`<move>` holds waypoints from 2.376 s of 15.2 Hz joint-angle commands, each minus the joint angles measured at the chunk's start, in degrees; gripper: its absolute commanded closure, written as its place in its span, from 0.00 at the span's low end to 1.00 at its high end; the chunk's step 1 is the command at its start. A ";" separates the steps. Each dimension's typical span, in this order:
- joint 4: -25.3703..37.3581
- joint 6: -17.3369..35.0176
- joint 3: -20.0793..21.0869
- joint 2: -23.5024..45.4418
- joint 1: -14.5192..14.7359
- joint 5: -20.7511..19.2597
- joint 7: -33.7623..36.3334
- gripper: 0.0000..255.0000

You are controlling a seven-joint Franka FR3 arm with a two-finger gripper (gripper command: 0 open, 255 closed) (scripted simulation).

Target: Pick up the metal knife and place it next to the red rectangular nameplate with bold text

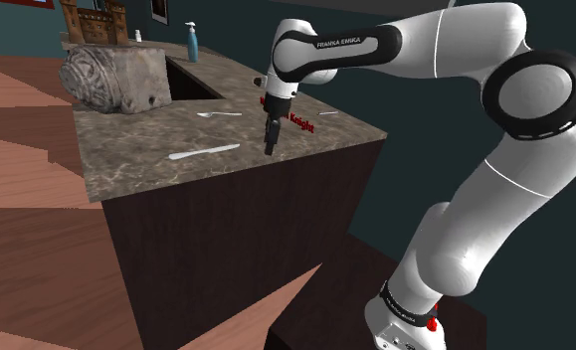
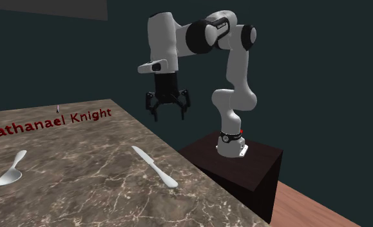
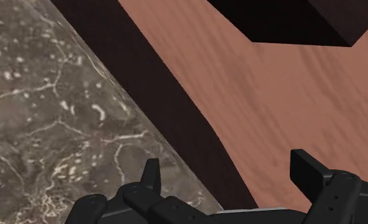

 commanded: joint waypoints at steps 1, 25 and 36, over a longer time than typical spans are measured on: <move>4.07 0.98 0.04 4.18 0.68 1.00 -4.11 0.00; 27.74 6.01 4.14 28.15 2.75 6.11 -25.09 0.00; 27.84 6.06 4.17 28.28 2.83 6.09 -24.97 1.00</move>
